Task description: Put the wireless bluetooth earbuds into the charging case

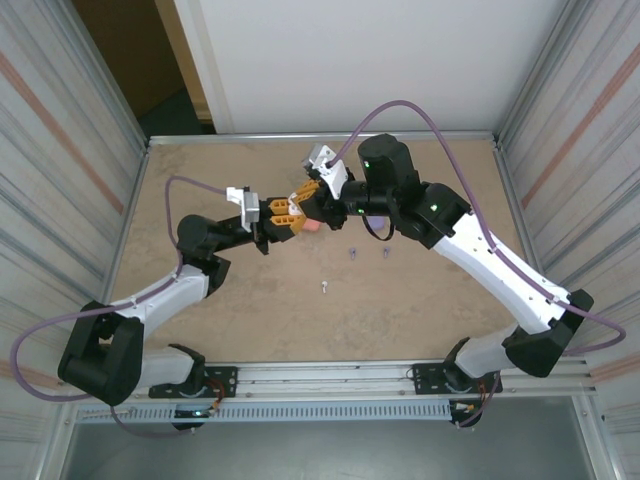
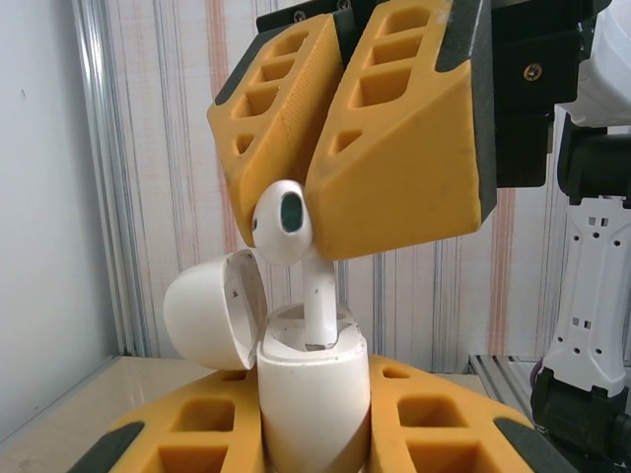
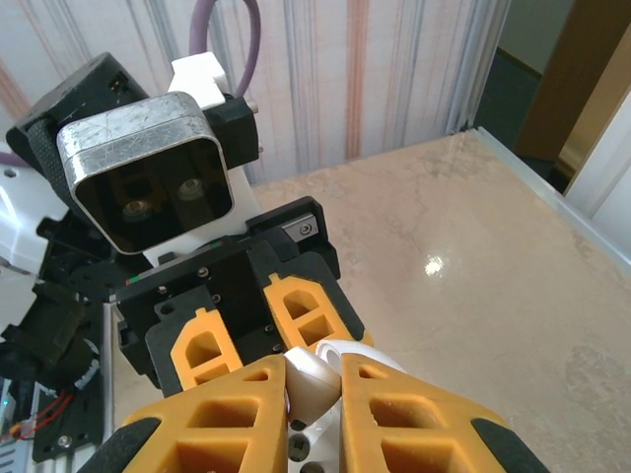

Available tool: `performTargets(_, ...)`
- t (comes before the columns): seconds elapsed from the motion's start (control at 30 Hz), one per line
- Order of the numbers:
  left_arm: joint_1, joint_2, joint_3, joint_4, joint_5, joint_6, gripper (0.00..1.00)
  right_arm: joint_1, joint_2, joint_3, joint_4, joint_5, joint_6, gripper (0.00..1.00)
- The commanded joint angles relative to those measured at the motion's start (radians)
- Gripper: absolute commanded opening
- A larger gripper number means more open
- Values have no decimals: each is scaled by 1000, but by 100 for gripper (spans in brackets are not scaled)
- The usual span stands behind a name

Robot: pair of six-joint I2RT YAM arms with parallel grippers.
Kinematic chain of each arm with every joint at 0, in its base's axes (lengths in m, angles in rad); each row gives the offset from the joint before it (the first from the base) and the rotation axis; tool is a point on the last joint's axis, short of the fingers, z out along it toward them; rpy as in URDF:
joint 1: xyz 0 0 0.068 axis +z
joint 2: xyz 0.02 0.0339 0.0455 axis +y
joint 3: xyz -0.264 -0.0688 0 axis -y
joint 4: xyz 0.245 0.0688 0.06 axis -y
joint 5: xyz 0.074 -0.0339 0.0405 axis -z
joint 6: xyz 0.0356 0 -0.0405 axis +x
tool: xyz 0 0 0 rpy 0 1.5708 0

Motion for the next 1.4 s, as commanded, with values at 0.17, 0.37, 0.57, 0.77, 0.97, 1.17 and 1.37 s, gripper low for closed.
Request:
performTargets(0.17, -3, 0, 34, -11, 0, 25, 0, 12, -37, -14, -50, 11, -34, 16)
performTargets(0.37, -3, 2, 36, -26, 3, 35, 0, 12, -42, -17, -52, 17, -35, 16)
performTargets(0.57, -3, 0, 40, -51, 5, 52, 0, 11, -44, -13, -60, 21, -36, 16)
performTargets(0.77, -3, -2, 40, -51, 8, 52, 0, 11, -39, -6, -84, 23, -46, 16)
performTargets(0.97, -3, -3, 40, -54, 7, 53, 0, 11, -41, -10, -90, 38, -45, 15)
performTargets(1.17, -4, 4, 43, -60, 9, 58, 0, 10, -51, -17, -72, 42, -39, 16)
performTargets(1.37, -3, 13, 48, -98, 15, 84, 0, 0, -64, -15, -67, 49, -36, 15)
